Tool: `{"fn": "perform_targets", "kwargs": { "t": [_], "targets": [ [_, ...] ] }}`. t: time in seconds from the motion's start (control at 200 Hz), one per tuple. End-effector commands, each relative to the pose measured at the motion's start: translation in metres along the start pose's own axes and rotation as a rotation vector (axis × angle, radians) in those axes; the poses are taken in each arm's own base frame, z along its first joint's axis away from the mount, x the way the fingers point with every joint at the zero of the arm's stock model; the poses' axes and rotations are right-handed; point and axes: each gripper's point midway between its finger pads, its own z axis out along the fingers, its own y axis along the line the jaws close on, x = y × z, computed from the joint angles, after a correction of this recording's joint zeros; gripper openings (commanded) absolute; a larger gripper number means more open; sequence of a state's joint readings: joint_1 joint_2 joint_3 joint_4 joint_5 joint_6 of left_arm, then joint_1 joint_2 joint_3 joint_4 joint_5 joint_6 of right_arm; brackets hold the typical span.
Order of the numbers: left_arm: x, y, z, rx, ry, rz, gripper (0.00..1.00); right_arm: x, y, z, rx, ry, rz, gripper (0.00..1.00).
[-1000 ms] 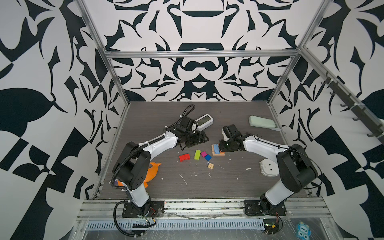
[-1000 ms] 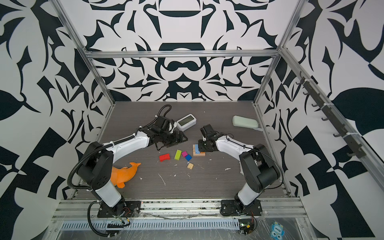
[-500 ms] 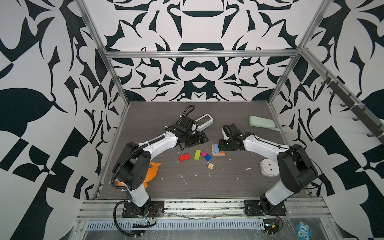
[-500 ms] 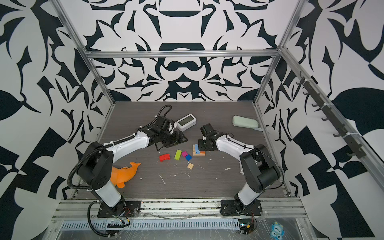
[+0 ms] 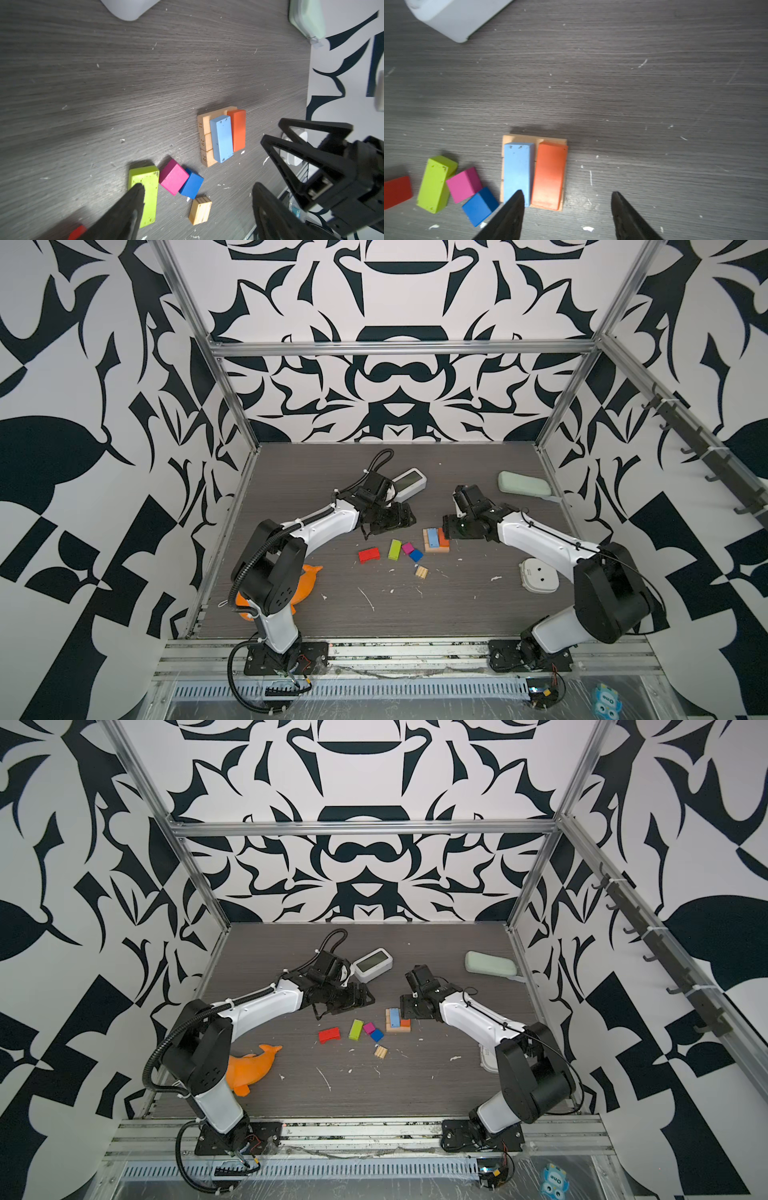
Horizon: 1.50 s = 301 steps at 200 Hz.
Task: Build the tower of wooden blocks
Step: 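Raise the open right gripper away from the stacked blocks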
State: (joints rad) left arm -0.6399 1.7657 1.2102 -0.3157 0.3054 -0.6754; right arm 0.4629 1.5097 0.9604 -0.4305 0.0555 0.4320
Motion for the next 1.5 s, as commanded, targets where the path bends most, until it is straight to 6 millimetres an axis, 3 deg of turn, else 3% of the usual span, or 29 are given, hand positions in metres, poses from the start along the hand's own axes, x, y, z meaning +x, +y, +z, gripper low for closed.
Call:
{"fn": "perform_targets", "kwargs": {
  "t": [0.0,0.3,0.605,0.73,1.5],
  "targets": [
    [0.0,0.002,0.007,-0.035,0.014,0.014,0.84,0.0,-0.015,-0.005,0.043,-0.01,0.026,0.77],
    [0.003,0.014,0.015,-0.118,0.031,0.057,0.84,0.014,-0.039,0.005,0.088,0.044,0.089,0.83],
    [0.002,0.019,0.019,-0.178,0.043,0.089,0.84,0.014,-0.046,0.02,0.088,0.078,0.116,0.84],
    [0.005,0.018,0.025,-0.198,0.053,0.104,0.89,0.009,-0.044,0.026,0.076,0.087,0.111,0.85],
    [0.007,0.018,0.029,-0.229,0.069,0.128,0.89,-0.009,-0.034,0.036,0.039,0.061,0.096,0.85]
  ]
}}
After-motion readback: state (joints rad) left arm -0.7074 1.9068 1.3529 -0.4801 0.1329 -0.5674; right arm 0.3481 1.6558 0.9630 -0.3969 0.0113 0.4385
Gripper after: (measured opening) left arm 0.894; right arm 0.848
